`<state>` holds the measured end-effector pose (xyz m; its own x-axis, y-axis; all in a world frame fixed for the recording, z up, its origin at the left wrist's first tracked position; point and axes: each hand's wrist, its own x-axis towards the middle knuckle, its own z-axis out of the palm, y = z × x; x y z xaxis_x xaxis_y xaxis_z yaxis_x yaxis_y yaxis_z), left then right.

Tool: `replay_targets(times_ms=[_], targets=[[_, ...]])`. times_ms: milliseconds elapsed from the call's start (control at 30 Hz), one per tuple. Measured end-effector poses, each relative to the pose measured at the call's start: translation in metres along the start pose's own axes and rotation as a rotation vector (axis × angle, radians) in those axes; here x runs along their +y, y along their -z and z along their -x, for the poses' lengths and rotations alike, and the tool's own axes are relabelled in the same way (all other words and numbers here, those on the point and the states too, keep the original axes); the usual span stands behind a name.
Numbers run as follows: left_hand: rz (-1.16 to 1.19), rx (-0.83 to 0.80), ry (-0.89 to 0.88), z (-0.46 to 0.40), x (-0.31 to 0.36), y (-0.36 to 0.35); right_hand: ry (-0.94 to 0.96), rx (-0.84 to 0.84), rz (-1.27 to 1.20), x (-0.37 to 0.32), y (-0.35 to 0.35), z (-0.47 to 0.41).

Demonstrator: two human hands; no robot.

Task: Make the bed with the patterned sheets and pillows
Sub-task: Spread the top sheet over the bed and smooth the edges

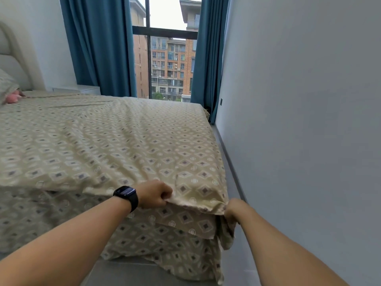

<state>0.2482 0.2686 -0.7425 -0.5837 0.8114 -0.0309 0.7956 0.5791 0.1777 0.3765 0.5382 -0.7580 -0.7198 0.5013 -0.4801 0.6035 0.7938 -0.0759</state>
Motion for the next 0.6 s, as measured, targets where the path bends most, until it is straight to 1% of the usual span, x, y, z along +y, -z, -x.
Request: replay_targets(times_ms=[100,167,200,233,267,333,367,433,467,533,600], targets=[[0.024,-0.129,0.043,0.0,-0.002,-0.003,-0.007,0.085,-0.004,-0.013,0.004,0.006],[0.056,-0.228,0.082,0.001,0.0,-0.006,0.011,0.217,-0.015,-0.025,0.008,0.005],[0.07,-0.245,0.1,0.001,0.0,-0.007,0.039,0.286,-0.044,-0.031,0.01,0.005],[0.073,-0.219,0.105,0.001,0.001,-0.006,0.079,0.342,-0.075,-0.037,0.011,0.005],[0.06,-0.153,0.107,0.001,0.0,-0.005,0.13,0.377,-0.09,-0.04,0.01,0.005],[0.022,-0.007,0.11,0.002,-0.002,0.0,0.165,0.364,-0.123,-0.039,0.005,-0.001],[0.013,0.037,0.116,0.003,-0.005,0.002,0.135,0.348,-0.173,-0.037,0.002,-0.003],[-0.002,0.065,0.124,0.005,-0.011,0.003,0.08,0.367,-0.291,-0.027,0.0,-0.011],[-0.016,0.071,0.127,0.006,-0.013,0.002,0.082,0.392,-0.313,-0.02,-0.001,-0.014],[-0.042,0.096,0.141,0.01,-0.018,-0.001,0.117,0.369,-0.304,-0.011,0.0,-0.017],[-0.05,0.17,0.157,0.011,-0.022,-0.001,0.151,0.33,-0.306,-0.005,0.004,-0.018]])
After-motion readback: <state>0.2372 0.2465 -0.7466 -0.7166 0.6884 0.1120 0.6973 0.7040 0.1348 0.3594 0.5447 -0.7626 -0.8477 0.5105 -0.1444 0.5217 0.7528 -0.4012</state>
